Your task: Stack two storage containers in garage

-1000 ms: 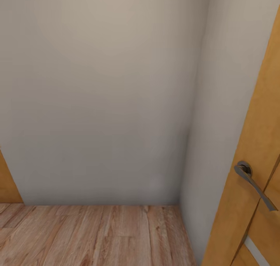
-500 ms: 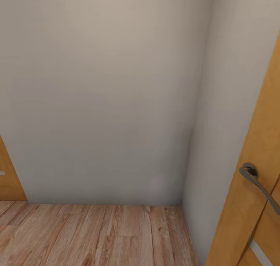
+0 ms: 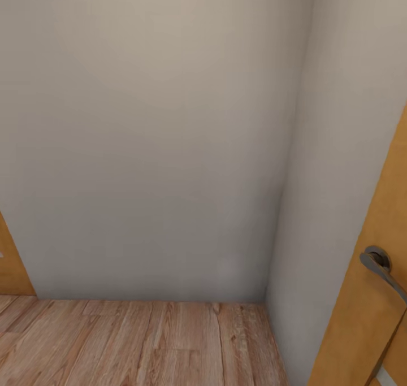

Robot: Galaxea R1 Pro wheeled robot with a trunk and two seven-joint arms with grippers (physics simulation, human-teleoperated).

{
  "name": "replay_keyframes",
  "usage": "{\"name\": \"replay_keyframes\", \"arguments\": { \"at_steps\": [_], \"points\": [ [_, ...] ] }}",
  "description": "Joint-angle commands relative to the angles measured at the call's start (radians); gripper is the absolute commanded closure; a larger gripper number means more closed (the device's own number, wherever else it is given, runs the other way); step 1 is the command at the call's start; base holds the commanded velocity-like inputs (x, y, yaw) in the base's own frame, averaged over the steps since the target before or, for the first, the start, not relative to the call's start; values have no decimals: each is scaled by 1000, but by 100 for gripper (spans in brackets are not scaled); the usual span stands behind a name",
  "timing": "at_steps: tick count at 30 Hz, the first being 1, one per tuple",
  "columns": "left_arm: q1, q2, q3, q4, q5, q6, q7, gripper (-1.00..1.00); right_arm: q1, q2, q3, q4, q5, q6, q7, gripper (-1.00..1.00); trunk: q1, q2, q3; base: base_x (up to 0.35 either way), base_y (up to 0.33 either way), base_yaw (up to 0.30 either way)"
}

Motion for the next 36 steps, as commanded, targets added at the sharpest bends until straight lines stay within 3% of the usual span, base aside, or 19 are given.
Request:
{"name": "replay_keyframes", "arguments": {
  "at_steps": [1, 27, 36],
  "points": [
    [-1, 0, 3, 1, 9, 3, -10, -100, 0, 0, -1, 0, 0, 0, 3, -100, 0, -1, -1, 16, 0, 0],
    [-1, 0, 3, 1, 9, 3, -10, -100, 0, 0, -1, 0, 0, 0, 3, -100, 0, -1, -1, 5, 0, 83],
    [-1, 0, 3, 1, 9, 3, -10, -100, 0, 0, -1, 0, 0, 0, 3, -100, 0, -1, -1, 193, 0, 5]
  ]
}}
